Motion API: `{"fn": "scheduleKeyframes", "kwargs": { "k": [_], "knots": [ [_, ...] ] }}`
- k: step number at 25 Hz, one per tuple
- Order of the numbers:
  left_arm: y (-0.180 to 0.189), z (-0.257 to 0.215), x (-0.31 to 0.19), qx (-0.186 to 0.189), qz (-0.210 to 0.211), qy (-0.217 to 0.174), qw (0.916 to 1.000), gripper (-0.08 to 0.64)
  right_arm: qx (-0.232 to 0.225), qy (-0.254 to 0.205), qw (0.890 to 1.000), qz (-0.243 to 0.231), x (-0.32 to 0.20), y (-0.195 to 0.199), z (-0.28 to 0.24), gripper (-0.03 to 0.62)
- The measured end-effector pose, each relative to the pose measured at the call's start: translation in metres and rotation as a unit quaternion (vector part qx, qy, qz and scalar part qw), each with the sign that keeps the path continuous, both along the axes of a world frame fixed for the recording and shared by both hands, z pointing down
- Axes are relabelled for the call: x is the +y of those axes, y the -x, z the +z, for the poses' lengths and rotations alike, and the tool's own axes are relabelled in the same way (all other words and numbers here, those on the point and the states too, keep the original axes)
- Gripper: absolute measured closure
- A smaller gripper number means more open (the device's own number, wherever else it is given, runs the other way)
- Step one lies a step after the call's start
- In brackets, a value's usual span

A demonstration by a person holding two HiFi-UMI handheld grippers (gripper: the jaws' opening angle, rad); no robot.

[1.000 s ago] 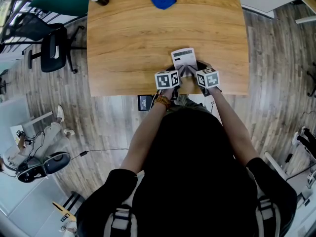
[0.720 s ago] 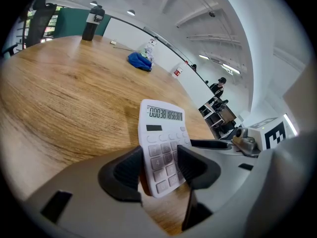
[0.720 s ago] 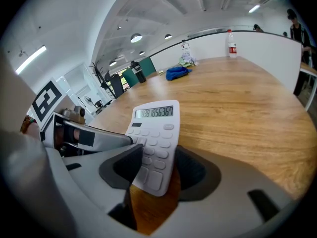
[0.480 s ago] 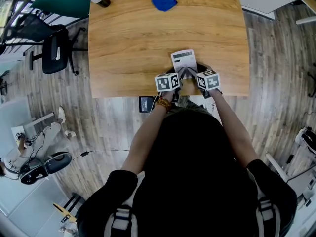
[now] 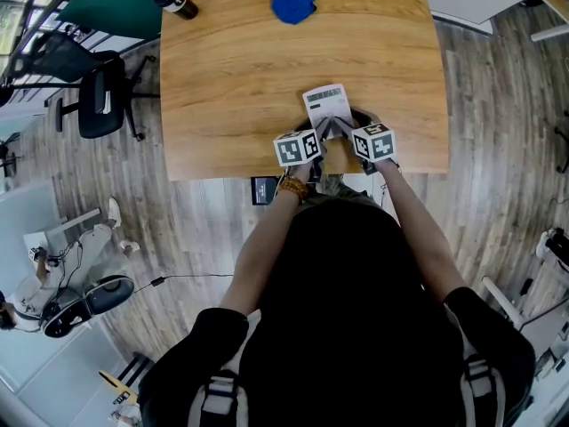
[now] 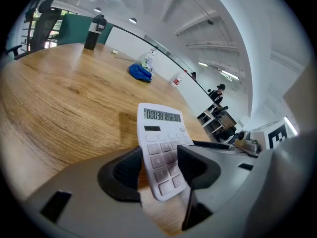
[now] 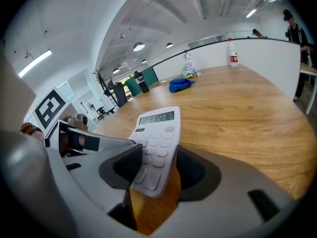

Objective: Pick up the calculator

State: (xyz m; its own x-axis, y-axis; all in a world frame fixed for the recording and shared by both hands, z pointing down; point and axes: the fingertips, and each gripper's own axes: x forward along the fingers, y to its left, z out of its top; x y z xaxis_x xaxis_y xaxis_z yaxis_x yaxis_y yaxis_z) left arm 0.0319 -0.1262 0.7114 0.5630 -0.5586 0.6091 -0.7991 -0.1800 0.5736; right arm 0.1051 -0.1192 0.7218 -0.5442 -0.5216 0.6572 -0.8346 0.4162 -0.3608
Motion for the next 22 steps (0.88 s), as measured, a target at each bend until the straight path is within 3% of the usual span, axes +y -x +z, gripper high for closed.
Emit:
{"fn": "scheduleKeyframes", "kwargs": {
  "k": [22],
  "knots": [
    [-0.001,-0.058,-0.029,0.016,-0.023,-0.073,0.997,0.324,-0.055,-0.045,0.997,0.029,-0.026,-0.004,-0.061,0.359]
  ]
}}
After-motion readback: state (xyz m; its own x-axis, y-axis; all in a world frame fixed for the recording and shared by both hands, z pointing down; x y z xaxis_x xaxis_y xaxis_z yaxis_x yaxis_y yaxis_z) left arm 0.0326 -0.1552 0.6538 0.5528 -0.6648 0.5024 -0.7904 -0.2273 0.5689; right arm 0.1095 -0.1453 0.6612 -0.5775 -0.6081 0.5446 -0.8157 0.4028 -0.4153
